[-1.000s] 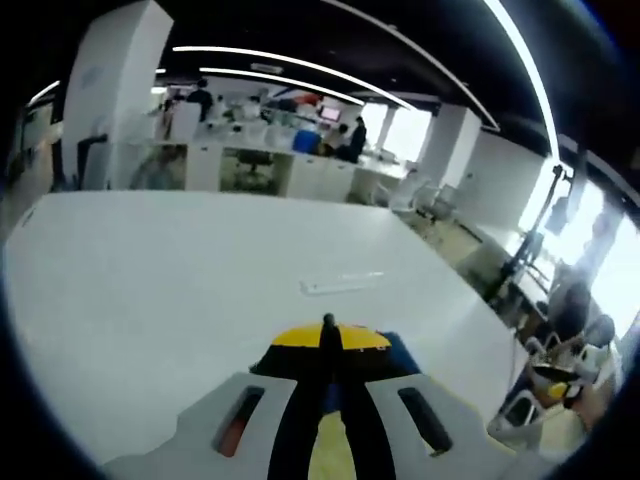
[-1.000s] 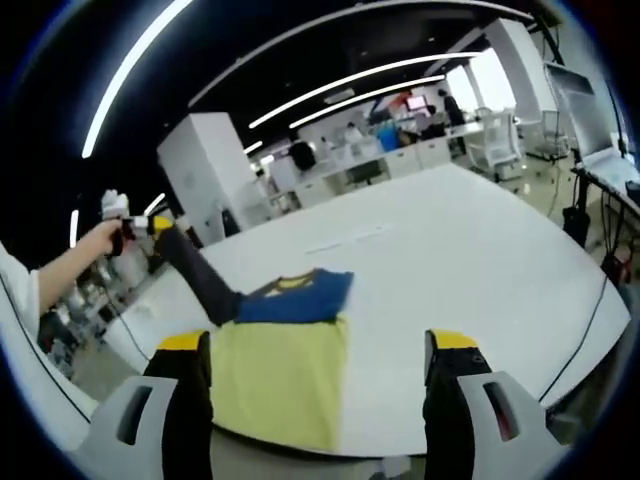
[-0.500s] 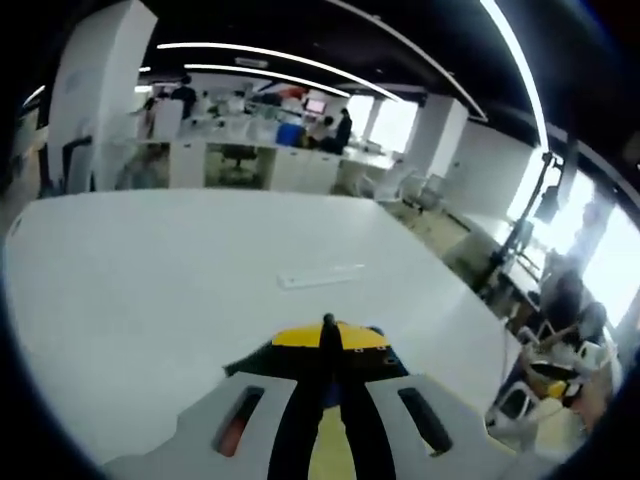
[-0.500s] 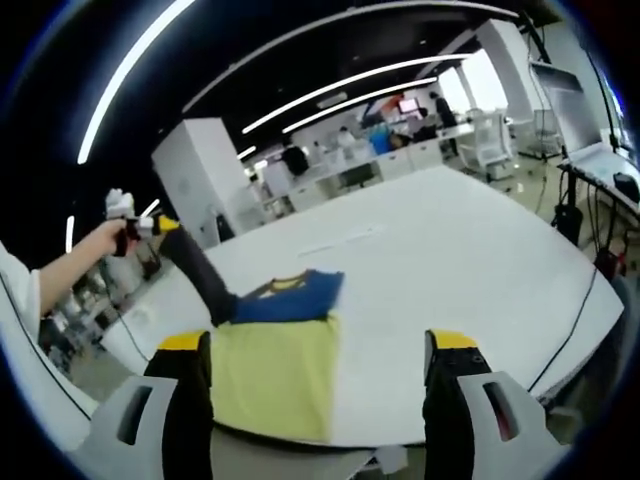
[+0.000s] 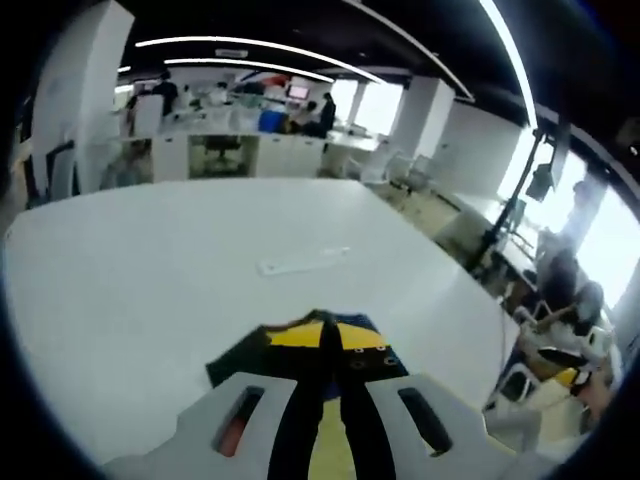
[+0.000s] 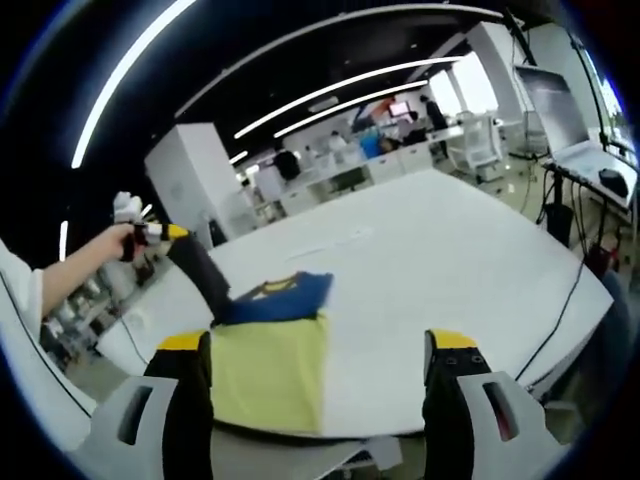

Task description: Fold the garment on the visible template until the final outline fits inside the template.

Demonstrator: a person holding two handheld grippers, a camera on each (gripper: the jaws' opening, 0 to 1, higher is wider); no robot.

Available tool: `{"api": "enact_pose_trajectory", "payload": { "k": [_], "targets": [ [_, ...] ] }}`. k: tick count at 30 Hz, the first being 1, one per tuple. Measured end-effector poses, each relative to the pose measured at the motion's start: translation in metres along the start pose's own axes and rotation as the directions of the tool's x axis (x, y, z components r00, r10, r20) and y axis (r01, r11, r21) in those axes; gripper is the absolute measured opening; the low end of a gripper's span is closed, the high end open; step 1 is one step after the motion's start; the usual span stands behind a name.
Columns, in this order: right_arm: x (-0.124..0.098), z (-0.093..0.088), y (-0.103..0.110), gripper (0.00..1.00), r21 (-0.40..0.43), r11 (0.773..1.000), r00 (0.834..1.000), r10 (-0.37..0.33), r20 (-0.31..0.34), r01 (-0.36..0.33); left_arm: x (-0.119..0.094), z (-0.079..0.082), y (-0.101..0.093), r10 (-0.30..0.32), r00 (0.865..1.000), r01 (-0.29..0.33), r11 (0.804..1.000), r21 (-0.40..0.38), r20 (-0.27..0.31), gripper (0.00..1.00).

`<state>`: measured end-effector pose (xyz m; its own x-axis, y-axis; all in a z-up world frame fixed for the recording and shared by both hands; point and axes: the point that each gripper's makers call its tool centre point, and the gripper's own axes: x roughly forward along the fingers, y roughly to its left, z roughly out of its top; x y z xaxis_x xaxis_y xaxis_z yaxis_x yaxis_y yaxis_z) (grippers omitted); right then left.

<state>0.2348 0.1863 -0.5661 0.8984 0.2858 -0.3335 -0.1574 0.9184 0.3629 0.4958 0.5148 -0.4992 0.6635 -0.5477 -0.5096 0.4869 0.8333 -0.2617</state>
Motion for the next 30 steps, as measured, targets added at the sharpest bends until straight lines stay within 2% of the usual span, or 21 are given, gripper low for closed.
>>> {"api": "enact_pose_trajectory", "payload": {
  "k": [6,17,30],
  "targets": [
    [-0.009,-0.001,-0.004,0.87,0.005,1.0,1.0,-0.019,0.008,0.019,0.021,-0.007,0.001,0.008,1.0,-0.009,0.999,-0.051,-0.015,0.0],
    [-0.02,-0.002,-0.011,0.87,0.013,0.999,0.999,-0.044,0.013,0.044,0.05,-0.018,0.003,0.042,0.999,-0.044,0.996,-0.073,-0.036,0.0],
    [0.002,-0.004,0.006,0.9,-0.06,0.997,0.998,0.046,-0.036,-0.048,0.07,-0.029,0.007,0.073,0.996,-0.078,0.99,-0.119,-0.051,0.0]
  ]
}}
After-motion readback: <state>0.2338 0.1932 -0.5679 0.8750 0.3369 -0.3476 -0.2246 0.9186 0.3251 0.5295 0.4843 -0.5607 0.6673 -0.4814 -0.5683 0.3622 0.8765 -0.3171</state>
